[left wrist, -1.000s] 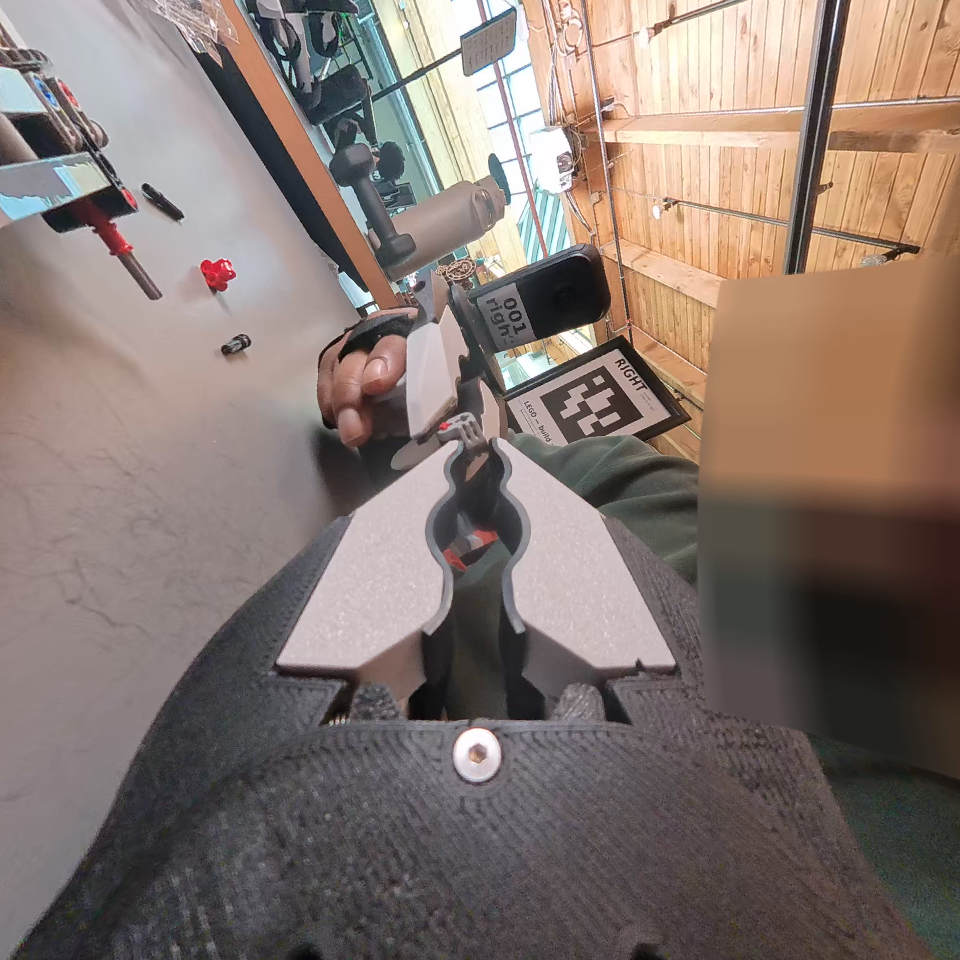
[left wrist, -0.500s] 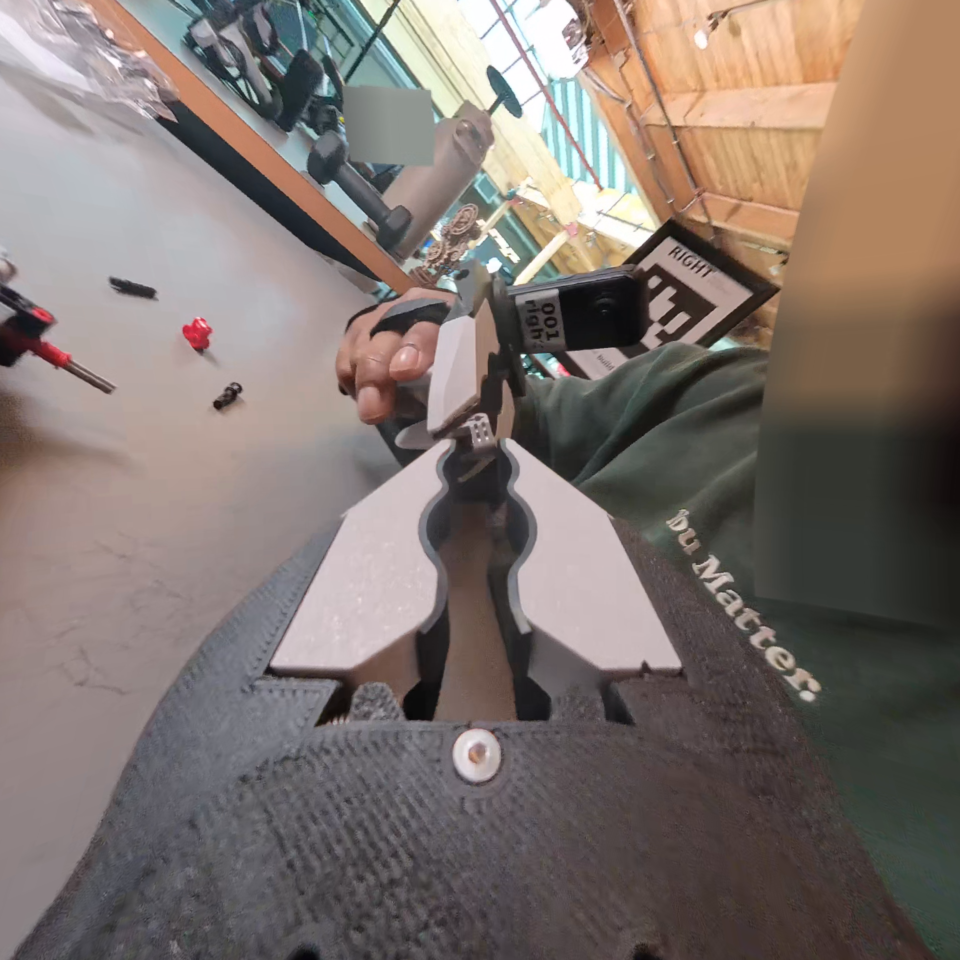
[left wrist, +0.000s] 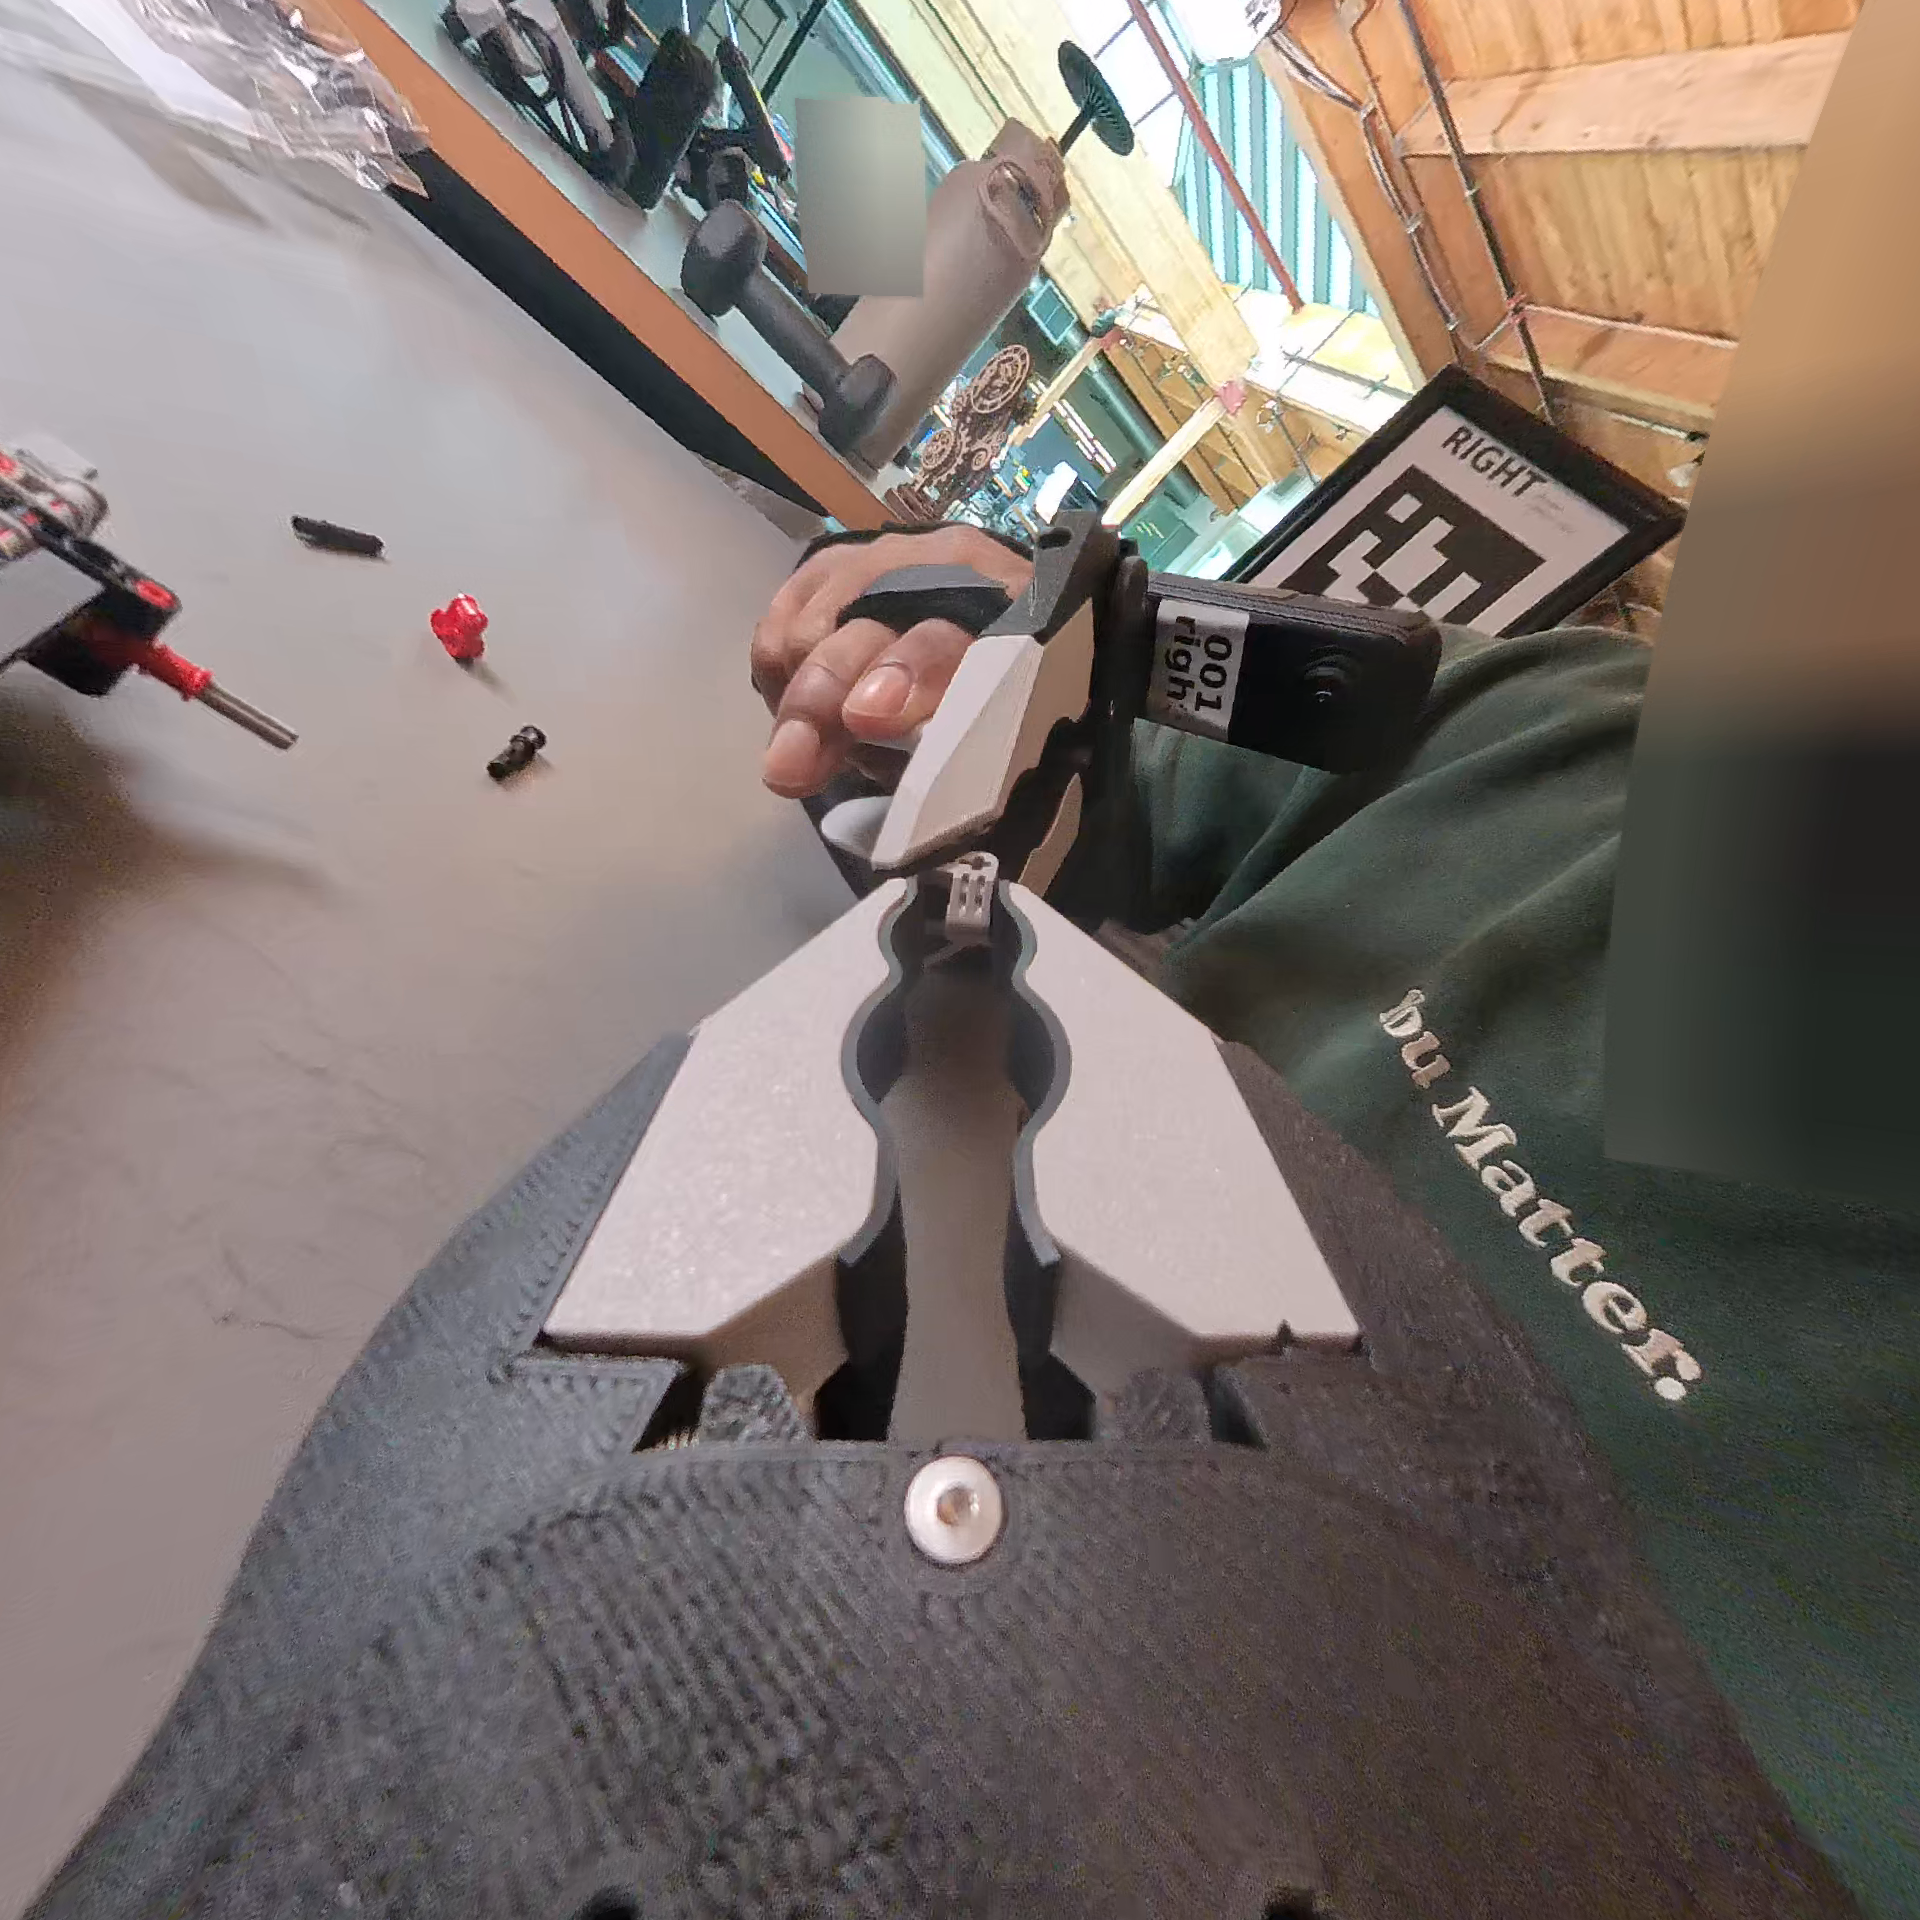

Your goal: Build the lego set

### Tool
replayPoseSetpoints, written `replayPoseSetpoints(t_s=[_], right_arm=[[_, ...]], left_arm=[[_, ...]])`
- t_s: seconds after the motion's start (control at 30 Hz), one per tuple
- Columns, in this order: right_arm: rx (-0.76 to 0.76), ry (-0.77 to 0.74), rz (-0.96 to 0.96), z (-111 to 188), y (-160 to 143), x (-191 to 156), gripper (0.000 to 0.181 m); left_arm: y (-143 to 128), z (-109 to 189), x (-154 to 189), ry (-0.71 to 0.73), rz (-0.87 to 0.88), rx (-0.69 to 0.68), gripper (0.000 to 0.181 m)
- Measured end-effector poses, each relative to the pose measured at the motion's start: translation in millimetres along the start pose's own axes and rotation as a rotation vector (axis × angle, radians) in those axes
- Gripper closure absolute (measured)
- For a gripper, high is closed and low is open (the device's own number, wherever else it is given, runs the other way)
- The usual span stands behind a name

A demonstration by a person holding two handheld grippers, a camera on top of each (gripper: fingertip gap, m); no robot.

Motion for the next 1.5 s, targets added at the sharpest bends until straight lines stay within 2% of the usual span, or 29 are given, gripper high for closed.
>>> replayPoseSetpoints(t_s=[0.23, 0.37, 0.47, 0.63, 0.77, 0.87, 0.97, 1.13, 1.2, 1.27, 1.4, 1.5], right_arm=[[-0.095, 0.088, 0.149, -2.7, -5.6, -14.1, 0.168], [-0.103, 0.120, 0.165, -3.5, -10.6, -21.1, 0.168], [-0.083, 0.105, 0.058, -4.1, -15.1, -17.2, 0.168], [-0.010, 0.081, -0.147, -6.6, -21.4, -12.8, 0.167], [0.027, 0.117, -0.280, -5.9, -25.5, -8.3, 0.149], [0.082, 0.189, -0.457, -3.7, -27.1, -6.9, 0.143], [0.139, 0.255, -0.720, -1.3, -33.1, -0.6, 0.142], [0.230, 0.353, -1.218, 0.6, -48.7, 15.8, 0.146], [0.261, 0.378, -1.343, -0.9, -51.7, 16.8, 0.154], [0.267, 0.414, -1.414, -3.4, -52.2, 14.3, 0.161], [0.275, 0.460, -1.440, -5.3, -48.8, 10.5, 0.174], [0.328, 0.441, -1.404, -1.4, -45.4, 14.9, 0.175]], left_arm=[[-7.7, -1.7, -16.9, 0.011, 0.145, -0.037, 0.176], [-11.8, -4.3, -23.3, 0.042, 0.169, -0.073, 0.175], [-8.4, -4.0, -24.5, 0.045, 0.188, -0.050, 0.175], [-3.6, -1.6, -20.9, 0.100, 0.113, -0.039, 0.174], [-3.8, -0.2, -15.4, 0.132, 0.047, -0.039, 0.174], [-3.2, 0.4, -11.2, 0.178, -0.048, -0.052, 0.174], [-2.0, 0.6, -6.9, 0.238, -0.195, -0.062, 0.174], [-0.2, 2.1, 0.2, 0.418, -0.601, -0.075, 0.174], [-1.4, 0.8, 2.9, 0.473, -0.743, -0.077, 0.174], [-3.8, -1.5, 6.1, 0.510, -0.868, -0.078, 0.174], [-7.1, -4.5, 11.5, 0.576, -1.071, -0.077, 0.174], [-6.8, -5.2, 15.3, 0.561, -1.089, -0.033, 0.173]])
Point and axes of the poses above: each gripper's, where its closed fingertips meet, z back along the fingers, y out of its top, x = y × z across the jaws, the point moved 7 cm from there along z, back along the fingers, and after that the axes turned 11 degrees about z, right-handed, at the moved point
